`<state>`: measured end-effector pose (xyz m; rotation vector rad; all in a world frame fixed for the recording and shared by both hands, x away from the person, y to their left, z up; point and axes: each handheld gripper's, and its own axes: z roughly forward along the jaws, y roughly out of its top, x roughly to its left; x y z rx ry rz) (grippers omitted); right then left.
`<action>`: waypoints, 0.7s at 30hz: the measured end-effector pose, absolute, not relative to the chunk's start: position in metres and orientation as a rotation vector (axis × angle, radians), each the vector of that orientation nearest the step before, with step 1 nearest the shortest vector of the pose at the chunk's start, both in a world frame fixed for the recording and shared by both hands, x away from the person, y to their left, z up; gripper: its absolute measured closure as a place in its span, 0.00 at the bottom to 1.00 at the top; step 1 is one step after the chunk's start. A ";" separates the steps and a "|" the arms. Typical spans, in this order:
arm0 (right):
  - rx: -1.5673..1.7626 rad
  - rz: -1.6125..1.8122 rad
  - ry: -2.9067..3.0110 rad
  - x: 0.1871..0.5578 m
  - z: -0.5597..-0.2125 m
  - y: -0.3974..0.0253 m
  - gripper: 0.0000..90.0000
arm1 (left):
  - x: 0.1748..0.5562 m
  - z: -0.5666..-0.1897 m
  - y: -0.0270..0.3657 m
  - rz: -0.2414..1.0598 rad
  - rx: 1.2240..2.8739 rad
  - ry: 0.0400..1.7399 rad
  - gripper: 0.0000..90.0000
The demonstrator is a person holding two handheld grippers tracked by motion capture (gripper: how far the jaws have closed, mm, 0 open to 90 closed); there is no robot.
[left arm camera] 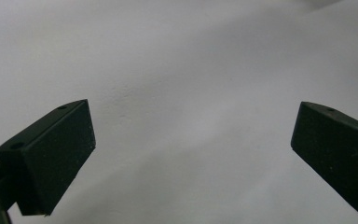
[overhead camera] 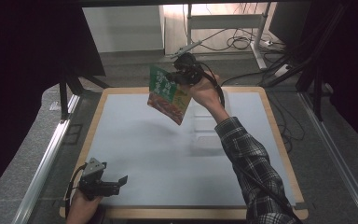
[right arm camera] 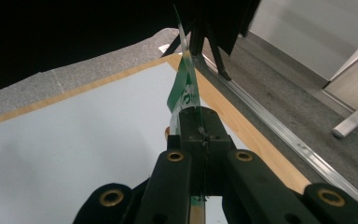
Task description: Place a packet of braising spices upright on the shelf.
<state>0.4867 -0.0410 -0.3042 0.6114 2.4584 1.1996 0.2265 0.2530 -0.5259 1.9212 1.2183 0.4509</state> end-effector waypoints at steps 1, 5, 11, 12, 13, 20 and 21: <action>0.617 1.196 2.455 0.489 -0.304 -0.042 0.99 | 0.227 -0.526 0.253 0.451 1.922 1.219 0.00; 0.629 1.191 2.442 0.497 -0.302 -0.049 0.99 | 0.226 -0.526 0.252 0.454 1.928 1.216 0.00; 0.662 1.187 2.412 0.506 -0.299 -0.063 1.00 | 0.227 -0.526 0.252 0.452 1.924 1.219 0.00; 0.675 1.186 2.407 0.507 -0.298 -0.065 1.00 | 0.227 -0.526 0.253 0.449 1.923 1.220 0.00; 0.685 1.183 2.399 0.508 -0.297 -0.068 1.00 | 0.227 -0.526 0.253 0.449 1.922 1.220 0.00; 0.716 1.174 2.365 0.513 -0.290 -0.085 1.00 | 0.227 -0.526 0.253 0.446 1.919 1.221 0.00; 0.722 1.174 2.361 0.513 -0.289 -0.088 0.99 | 0.227 -0.526 0.253 0.446 1.919 1.221 0.00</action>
